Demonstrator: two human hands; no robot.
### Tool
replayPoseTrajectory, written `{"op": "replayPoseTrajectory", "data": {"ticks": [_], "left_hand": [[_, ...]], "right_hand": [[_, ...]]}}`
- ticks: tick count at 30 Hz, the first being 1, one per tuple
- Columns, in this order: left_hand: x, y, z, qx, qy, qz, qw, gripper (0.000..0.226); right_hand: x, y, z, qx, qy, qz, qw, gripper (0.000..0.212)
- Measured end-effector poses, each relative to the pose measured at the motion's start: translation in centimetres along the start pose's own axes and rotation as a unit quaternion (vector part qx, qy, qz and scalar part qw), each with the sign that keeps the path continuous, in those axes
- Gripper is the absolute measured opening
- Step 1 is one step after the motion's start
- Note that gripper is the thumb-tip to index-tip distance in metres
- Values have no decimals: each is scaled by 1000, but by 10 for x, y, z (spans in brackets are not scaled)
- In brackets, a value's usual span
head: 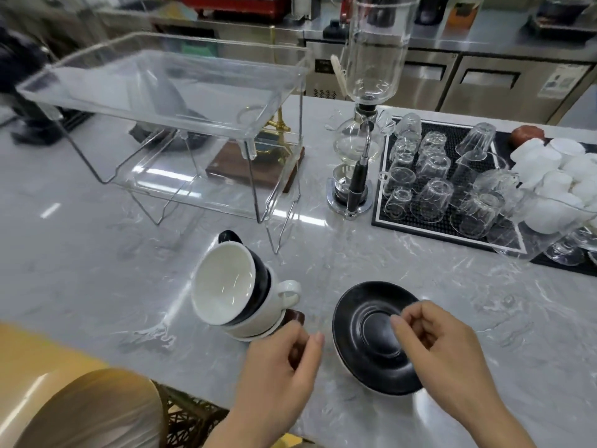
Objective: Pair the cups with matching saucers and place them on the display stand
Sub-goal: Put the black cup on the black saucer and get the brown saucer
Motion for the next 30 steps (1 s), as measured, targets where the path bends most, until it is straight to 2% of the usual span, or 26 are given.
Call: {"op": "replayPoseTrajectory", "data": {"ticks": [6, 9, 12, 15, 19, 22, 26, 30], "left_hand": [[-64, 11, -17, 63, 40, -134, 988, 22], [-99, 12, -16, 104, 14, -190, 976, 20], [-126, 6, -7, 109, 10, -211, 971, 25], [-133, -4, 6, 72, 12, -172, 982, 52], [-122, -15, 42, -48, 50, -67, 995, 103], [-114, -22, 60, -111, 65, -6, 992, 132], [-108, -36, 69, -109, 90, 45, 989, 139], [-109, -43, 76, -97, 119, 74, 985, 139]], "right_hand": [[31, -4, 60, -71, -17, 32, 997, 4], [42, -4, 86, -96, -31, 31, 994, 22], [54, -2, 106, -106, -38, 42, 993, 38], [68, 0, 124, -117, -5, 58, 991, 56], [99, 2, 141, -119, 45, 123, 984, 82], [120, 4, 148, -124, 77, 161, 976, 94], [133, 0, 150, -118, 104, 171, 973, 103], [136, -2, 157, -124, 99, 159, 974, 103]]}}
Point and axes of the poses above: each hand's wrist, its own y-axis away from the middle knuckle, its own x-axis out of the palm, z = x × y, the point moved 10 cm from there along -y, towards the middle knuckle, and after that the axes turned 8 degrees about y, right-handed, at the moved point
